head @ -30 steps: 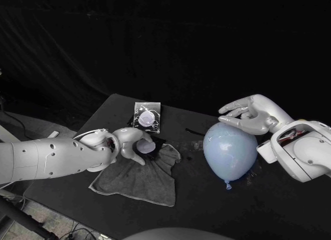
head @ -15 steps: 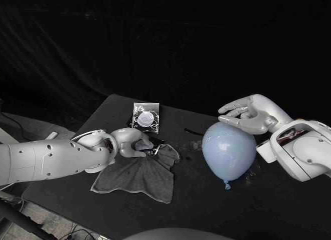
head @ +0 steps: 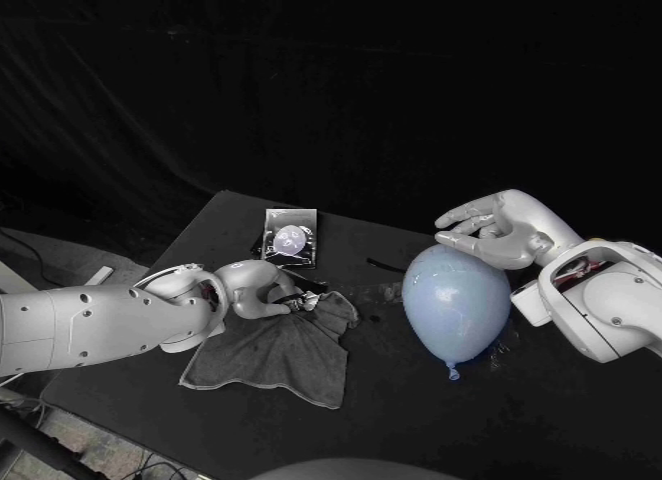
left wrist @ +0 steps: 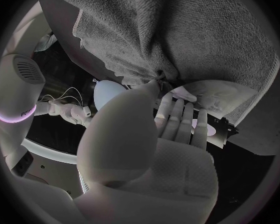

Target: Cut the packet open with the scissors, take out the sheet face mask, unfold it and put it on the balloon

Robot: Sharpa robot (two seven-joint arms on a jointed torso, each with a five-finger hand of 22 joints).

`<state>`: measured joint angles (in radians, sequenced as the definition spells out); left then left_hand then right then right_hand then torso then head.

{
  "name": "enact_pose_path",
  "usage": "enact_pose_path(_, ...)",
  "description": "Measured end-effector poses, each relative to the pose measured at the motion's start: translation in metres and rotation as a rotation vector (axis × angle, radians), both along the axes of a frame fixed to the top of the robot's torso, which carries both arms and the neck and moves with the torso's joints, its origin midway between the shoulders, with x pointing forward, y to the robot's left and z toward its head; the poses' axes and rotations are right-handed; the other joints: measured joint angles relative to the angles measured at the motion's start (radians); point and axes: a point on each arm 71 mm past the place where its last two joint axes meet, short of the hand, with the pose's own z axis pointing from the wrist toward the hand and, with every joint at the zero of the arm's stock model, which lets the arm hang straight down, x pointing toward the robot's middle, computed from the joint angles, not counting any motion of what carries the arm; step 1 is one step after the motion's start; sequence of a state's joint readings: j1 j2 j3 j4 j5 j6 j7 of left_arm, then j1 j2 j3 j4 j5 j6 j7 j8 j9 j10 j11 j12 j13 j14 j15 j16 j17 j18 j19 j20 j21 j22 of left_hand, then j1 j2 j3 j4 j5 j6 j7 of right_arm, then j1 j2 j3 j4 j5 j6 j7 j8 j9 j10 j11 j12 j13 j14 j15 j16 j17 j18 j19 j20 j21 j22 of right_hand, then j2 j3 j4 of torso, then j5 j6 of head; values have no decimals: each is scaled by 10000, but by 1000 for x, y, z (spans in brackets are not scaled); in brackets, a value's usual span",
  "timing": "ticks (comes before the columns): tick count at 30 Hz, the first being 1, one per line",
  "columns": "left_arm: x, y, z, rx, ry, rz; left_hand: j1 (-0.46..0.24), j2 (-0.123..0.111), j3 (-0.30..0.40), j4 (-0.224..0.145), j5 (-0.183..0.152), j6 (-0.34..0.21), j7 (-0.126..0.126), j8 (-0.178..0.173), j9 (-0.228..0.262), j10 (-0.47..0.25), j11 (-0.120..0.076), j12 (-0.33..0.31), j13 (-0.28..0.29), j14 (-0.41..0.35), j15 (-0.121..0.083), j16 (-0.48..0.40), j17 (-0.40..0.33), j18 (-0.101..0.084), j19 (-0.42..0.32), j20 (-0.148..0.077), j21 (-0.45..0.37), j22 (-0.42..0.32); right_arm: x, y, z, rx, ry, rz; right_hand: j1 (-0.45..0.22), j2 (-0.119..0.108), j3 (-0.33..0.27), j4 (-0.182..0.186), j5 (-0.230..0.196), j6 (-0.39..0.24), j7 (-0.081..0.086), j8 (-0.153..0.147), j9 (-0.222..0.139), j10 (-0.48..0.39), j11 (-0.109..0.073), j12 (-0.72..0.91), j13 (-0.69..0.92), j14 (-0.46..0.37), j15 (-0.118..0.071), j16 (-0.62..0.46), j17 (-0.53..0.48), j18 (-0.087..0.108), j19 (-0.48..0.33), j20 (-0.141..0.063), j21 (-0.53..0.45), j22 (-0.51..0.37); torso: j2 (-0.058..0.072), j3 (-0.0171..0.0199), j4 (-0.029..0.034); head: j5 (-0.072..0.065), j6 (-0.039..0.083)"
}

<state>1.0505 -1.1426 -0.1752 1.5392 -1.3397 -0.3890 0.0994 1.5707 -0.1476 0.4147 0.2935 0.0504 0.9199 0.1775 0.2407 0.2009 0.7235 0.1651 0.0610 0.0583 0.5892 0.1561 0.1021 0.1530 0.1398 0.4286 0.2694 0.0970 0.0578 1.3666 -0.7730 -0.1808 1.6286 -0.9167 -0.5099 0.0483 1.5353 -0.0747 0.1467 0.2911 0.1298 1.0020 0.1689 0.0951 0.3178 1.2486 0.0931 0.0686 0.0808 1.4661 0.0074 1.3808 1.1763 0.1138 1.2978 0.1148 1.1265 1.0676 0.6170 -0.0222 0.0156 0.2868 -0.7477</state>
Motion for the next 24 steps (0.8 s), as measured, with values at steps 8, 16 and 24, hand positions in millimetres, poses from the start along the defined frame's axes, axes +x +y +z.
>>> enact_pose_path(8,0,2,1,-301,54,-25,218,216,317,-235,-4,1132,-74,728,352,1254,34,111,68,790,63,174,109,236,242,76,77,1,1,-1,0,1,37,-29,0,0,0,0,0,-14,-14,0,0,0,0,0,-1,-1,0,-1,-15,0,0,0,-1,-4,-1,-1,-11,-32,42)
enact_pose_path(16,2,4,3,-815,23,127,273,270,786,-260,-44,1192,-233,1190,357,1854,391,118,70,1717,311,362,296,385,513,205,232,49,2,-1,-1,2,53,-56,0,0,0,0,0,-14,-14,0,0,0,0,0,-1,-1,1,-1,-22,-1,0,0,-17,-14,4,2,-13,-61,58)
enact_pose_path(24,6,7,11,-1592,-35,555,326,217,1020,-246,-96,1180,-244,1306,356,2017,404,78,63,1871,333,452,326,465,569,186,260,26,2,-2,-1,2,57,-85,0,0,28,-28,0,-14,-15,0,0,0,0,0,-1,-16,16,-2,-37,-3,-71,-1,-18,-23,4,2,-12,-108,123)
